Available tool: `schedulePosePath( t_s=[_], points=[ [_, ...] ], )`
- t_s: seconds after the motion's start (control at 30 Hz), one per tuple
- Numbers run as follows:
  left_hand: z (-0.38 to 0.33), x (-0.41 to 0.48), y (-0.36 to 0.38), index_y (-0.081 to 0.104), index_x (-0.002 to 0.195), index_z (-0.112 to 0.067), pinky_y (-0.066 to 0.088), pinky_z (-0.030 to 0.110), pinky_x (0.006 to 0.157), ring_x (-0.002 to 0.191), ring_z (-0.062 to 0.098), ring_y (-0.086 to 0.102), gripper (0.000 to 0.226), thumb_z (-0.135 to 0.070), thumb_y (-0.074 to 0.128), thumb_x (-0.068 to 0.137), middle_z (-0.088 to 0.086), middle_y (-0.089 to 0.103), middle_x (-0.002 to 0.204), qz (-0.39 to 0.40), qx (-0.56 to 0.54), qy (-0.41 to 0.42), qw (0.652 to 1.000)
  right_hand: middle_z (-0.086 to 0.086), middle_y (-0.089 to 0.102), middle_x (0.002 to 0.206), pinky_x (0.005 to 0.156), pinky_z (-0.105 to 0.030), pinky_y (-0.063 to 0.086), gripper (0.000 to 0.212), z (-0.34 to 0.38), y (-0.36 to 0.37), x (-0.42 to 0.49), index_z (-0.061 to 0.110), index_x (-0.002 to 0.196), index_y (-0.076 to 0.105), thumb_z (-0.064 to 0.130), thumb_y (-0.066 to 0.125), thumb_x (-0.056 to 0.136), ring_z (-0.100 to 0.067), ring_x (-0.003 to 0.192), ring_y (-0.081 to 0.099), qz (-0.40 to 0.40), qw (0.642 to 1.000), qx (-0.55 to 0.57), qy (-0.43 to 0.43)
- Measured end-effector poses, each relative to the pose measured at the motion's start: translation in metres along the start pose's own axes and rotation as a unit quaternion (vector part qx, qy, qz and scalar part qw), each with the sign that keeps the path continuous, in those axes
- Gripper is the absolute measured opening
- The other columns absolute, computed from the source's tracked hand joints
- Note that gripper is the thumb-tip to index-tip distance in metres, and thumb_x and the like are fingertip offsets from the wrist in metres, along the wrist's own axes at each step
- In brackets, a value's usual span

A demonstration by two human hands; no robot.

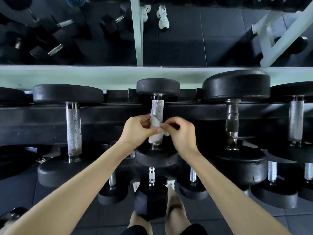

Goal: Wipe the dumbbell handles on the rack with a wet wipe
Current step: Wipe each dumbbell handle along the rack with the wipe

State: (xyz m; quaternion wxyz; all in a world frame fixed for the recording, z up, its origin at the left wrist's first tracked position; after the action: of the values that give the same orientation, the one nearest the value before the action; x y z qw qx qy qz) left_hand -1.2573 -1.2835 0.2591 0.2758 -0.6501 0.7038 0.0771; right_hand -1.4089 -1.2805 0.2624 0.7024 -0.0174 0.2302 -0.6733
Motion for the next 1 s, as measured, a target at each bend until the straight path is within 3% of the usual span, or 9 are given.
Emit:
schedulePosePath(
  t_s=[0.13,0.27,0.33,0.5,0.6,0.7,0.8,0.87,1.0],
  points=[
    [-0.019,0.023,-0.003,0.067,0.082,0.0,0.052,0.039,0.081,0.077,0.017,0.062,0.017,-0.009,0.078,0.073,0.019,0.071,0.085,-0.036,-0.054,0.037,0.997,0.002,0.061,0.061,0.06,-0.013,0.042,0.009,0.014,0.001,0.031,0.008,0.072,0.065,0.006,0.07,0.08,-0.003,0.057,0.052,-0.045,0.998,0.01,-0.031],
    [-0.025,0.029,-0.005,0.067,0.089,0.006,0.052,0.037,0.084,0.077,0.016,0.063,0.015,-0.006,0.07,0.082,0.02,0.069,0.086,-0.02,-0.065,0.047,0.997,0.002,0.063,0.063,0.061,-0.017,0.044,0.011,0.014,0.005,0.041,0.011,0.071,0.065,0.008,0.069,0.081,-0.006,0.06,0.055,-0.071,0.997,0.012,-0.039],
    [-0.018,0.021,-0.004,0.069,0.095,0.002,0.053,0.033,0.084,0.081,0.018,0.066,0.018,-0.011,0.07,0.084,0.018,0.071,0.092,0.003,-0.03,0.035,0.999,0.002,0.061,0.059,0.059,-0.017,0.043,0.014,0.008,0.004,0.029,0.008,0.068,0.065,0.008,0.068,0.082,-0.005,0.058,0.053,-0.048,0.998,0.004,-0.036],
    [0.003,-0.008,-0.003,0.073,0.088,-0.019,0.052,0.026,0.077,0.077,0.009,0.068,0.011,-0.027,0.074,0.079,-0.001,0.074,0.082,0.102,0.057,-0.021,0.993,-0.001,0.065,0.063,0.058,-0.013,0.044,0.011,-0.003,-0.006,-0.001,0.003,0.073,0.069,0.012,0.073,0.079,-0.003,0.057,0.055,0.034,0.998,-0.048,-0.003],
    [0.003,-0.011,-0.003,0.073,0.08,-0.013,0.049,0.024,0.068,0.068,0.009,0.063,0.022,-0.034,0.077,0.075,-0.001,0.072,0.074,0.136,0.14,-0.043,0.98,-0.002,0.068,0.067,0.062,-0.022,0.048,0.011,-0.003,-0.01,-0.008,0.007,0.073,0.07,0.014,0.076,0.077,-0.012,0.063,0.061,0.066,0.992,-0.104,0.012],
    [-0.011,-0.014,-0.009,0.068,0.065,-0.009,0.039,0.02,0.05,0.055,0.012,0.053,0.03,-0.036,0.08,0.071,0.003,0.064,0.06,0.083,0.222,-0.036,0.971,0.005,0.066,0.069,0.062,-0.018,0.047,0.01,0.009,-0.014,-0.016,0.012,0.074,0.068,0.018,0.074,0.079,-0.007,0.065,0.06,0.065,0.991,-0.117,0.023],
    [-0.032,-0.028,-0.021,0.074,0.074,-0.016,0.048,0.027,0.059,0.067,0.013,0.064,0.028,-0.042,0.08,0.067,0.001,0.071,0.071,0.016,0.249,-0.005,0.968,0.006,0.066,0.068,0.059,-0.019,0.045,0.01,0.024,-0.019,-0.028,0.018,0.074,0.065,0.02,0.072,0.082,-0.004,0.06,0.058,0.031,0.997,-0.041,0.05],
    [-0.045,-0.041,-0.026,0.074,0.076,-0.023,0.046,0.019,0.059,0.066,0.004,0.063,0.021,-0.042,0.08,0.067,-0.006,0.07,0.07,0.011,0.226,0.016,0.974,0.005,0.067,0.076,0.059,-0.023,0.047,0.007,0.033,-0.023,-0.039,0.023,0.082,0.065,0.019,0.071,0.082,-0.005,0.062,0.059,0.026,0.998,0.018,0.05],
    [-0.061,-0.047,-0.02,0.075,0.072,-0.016,0.044,0.019,0.056,0.058,0.007,0.056,0.019,-0.034,0.08,0.071,0.005,0.069,0.068,0.081,0.163,-0.012,0.983,0.017,0.057,0.105,0.078,-0.021,0.049,0.052,0.046,-0.025,-0.055,0.041,0.123,0.054,0.027,0.074,0.078,-0.003,0.087,0.056,0.095,0.993,-0.063,-0.019]
  ],
)
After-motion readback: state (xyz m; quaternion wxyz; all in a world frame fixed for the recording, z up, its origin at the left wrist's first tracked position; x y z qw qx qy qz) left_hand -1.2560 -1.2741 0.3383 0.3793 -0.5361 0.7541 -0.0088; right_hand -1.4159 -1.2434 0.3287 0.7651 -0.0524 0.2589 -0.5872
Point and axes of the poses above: each hand's wrist, its own x-axis towards the middle knuckle, its own y-axis out of the palm, z = x × y, the point moved 1 cm from there along x, towards the middle knuckle
